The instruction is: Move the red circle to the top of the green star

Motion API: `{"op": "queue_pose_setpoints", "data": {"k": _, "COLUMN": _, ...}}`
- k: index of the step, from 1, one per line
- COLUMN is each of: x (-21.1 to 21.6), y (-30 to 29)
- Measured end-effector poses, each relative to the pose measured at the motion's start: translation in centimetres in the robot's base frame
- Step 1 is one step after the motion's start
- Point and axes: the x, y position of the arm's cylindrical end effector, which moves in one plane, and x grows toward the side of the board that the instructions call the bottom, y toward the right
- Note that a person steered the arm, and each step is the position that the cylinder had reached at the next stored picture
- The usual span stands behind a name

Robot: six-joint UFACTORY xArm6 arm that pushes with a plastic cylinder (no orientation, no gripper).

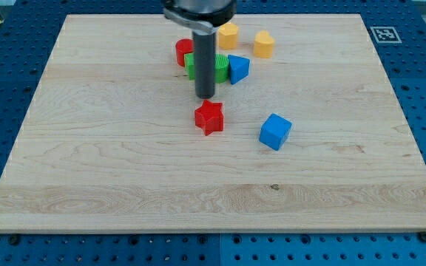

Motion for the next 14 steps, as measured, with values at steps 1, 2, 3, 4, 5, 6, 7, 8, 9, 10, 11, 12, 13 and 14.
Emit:
{"op": "queue_pose_setpoints", "data": {"k": 1, "x": -0.2, "y": -5.2}}
{"op": "queue_pose_setpoints", "data": {"k": 2, "x": -3.0, "y": -10.2}}
{"op": "queue_pose_setpoints", "data": {"k": 3, "x": -6.7, "y": -11.8}}
{"op": "queue_pose_setpoints", "data": {"k": 4, "x": -9.1, "y": -10.7}}
{"op": "queue_pose_setpoints", "data": {"k": 5, "x": -10.2, "y": -9.1}}
{"op": "queue_pose_setpoints", "data": {"k": 6, "x": -11.3, "y": -7.9}}
{"op": "queue_pose_setpoints", "data": {"k": 7, "x": -11.9, "y": -6.8}}
{"op": "queue_pose_setpoints", "data": {"k": 8, "x": -12.4, "y": -5.5}}
{"op": "queue_pose_setpoints", "data": {"k": 9, "x": -12.2, "y": -7.0}}
{"op": "queue_pose_setpoints", "data": {"k": 10, "x": -10.2, "y": -7.1}}
{"op": "queue_pose_setpoints", "data": {"k": 11, "x": -9.3, "y": -4.9}}
{"op": "queue_pose_setpoints", "data": {"k": 12, "x": -9.2, "y": -2.5}}
{"op": "queue_pose_setpoints", "data": {"k": 13, "x": -9.2, "y": -3.0}}
{"op": "queue_pose_setpoints", "data": {"k": 14, "x": -9.9, "y": -7.8}}
